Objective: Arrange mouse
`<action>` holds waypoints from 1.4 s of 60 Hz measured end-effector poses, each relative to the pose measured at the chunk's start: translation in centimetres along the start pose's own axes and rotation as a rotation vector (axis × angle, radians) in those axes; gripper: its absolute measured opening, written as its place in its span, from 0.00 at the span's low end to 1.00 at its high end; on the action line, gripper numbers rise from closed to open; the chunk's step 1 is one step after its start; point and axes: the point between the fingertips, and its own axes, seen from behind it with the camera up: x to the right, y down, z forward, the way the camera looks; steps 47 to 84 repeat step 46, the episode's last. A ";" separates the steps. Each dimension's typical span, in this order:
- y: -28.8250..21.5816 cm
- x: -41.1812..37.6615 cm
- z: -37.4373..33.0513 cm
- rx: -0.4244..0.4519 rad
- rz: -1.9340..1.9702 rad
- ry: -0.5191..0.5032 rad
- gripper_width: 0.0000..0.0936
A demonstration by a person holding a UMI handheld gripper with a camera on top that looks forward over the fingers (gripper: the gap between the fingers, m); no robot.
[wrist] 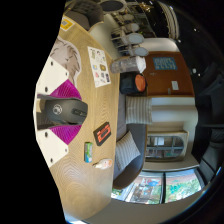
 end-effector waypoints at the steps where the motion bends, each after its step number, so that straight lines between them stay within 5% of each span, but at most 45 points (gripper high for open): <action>1: -0.2 -1.1 -0.5 0.010 -0.015 -0.022 0.36; 14: 2.3 -13.4 -1.2 -0.010 -0.146 -0.066 0.36; 23: 7.0 -15.0 0.4 -0.124 -0.097 -0.025 0.39; 26: 6.6 -14.7 0.6 -0.099 -0.104 -0.005 0.42; 32: 7.2 -14.5 -0.2 -0.122 -0.109 -0.023 0.54; 39: 5.8 -14.2 -3.1 -0.063 -0.069 -0.071 0.93; 46: 5.2 -12.6 -8.2 0.000 -0.056 -0.112 0.93; 84: 5.2 -12.6 -8.2 0.000 -0.056 -0.112 0.93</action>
